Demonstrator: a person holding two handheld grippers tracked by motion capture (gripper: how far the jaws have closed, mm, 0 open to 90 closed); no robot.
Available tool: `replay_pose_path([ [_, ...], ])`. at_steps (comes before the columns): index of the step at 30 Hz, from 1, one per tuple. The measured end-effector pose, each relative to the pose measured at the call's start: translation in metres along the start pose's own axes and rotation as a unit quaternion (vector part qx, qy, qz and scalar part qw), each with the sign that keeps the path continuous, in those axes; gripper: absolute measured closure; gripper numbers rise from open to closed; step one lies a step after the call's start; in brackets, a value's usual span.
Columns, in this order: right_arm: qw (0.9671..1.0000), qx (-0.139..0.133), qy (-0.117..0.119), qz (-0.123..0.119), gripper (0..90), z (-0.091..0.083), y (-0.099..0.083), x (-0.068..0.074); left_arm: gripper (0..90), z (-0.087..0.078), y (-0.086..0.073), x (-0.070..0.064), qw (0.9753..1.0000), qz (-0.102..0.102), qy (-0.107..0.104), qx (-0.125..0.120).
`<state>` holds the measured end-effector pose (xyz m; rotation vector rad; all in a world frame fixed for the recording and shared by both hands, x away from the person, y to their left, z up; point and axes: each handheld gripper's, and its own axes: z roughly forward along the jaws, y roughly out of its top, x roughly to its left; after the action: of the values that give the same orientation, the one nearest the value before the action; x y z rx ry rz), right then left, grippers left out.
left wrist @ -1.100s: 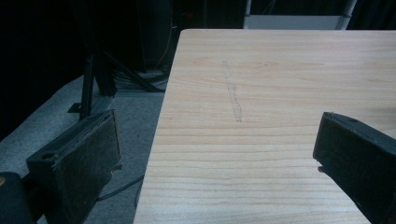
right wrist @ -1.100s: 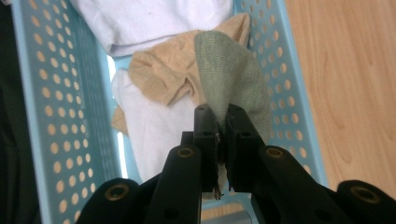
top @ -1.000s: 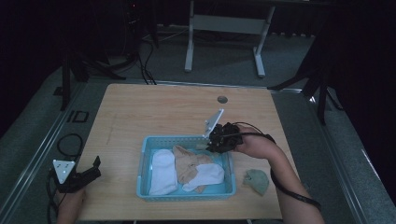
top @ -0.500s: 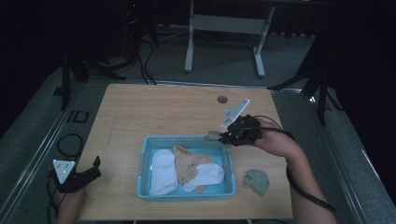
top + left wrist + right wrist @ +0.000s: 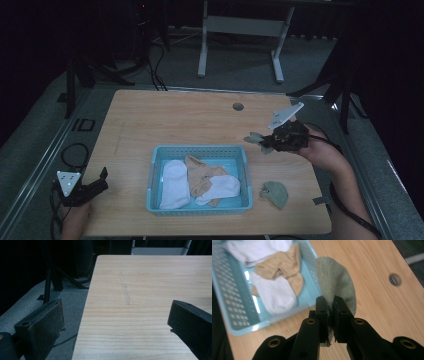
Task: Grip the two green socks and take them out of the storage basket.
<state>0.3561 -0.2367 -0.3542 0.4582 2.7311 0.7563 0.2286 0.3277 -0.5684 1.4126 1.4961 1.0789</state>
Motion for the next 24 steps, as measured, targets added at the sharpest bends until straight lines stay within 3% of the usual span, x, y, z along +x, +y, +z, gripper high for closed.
replay_pose_path([
  [10,0.9979,0.020,-0.027,0.056,83.7,0.022,-0.041,-0.018,0.4,0.000,0.000,0.000,1.0000,-0.002,-0.001,0.000],
  [15,0.9962,0.026,-0.017,0.082,83.7,0.037,-0.058,-0.025,0.4,0.000,0.000,0.000,1.0000,-0.001,-0.001,0.001],
  [22,0.9931,0.027,-0.030,0.110,83.7,0.055,-0.075,-0.034,0.4,0.000,0.000,0.000,1.0000,-0.001,-0.001,0.001],
  [24,0.9924,0.026,-0.022,0.118,83.7,0.062,-0.079,-0.036,0.4,0.000,0.000,0.000,1.0000,-0.001,-0.001,0.001],
])
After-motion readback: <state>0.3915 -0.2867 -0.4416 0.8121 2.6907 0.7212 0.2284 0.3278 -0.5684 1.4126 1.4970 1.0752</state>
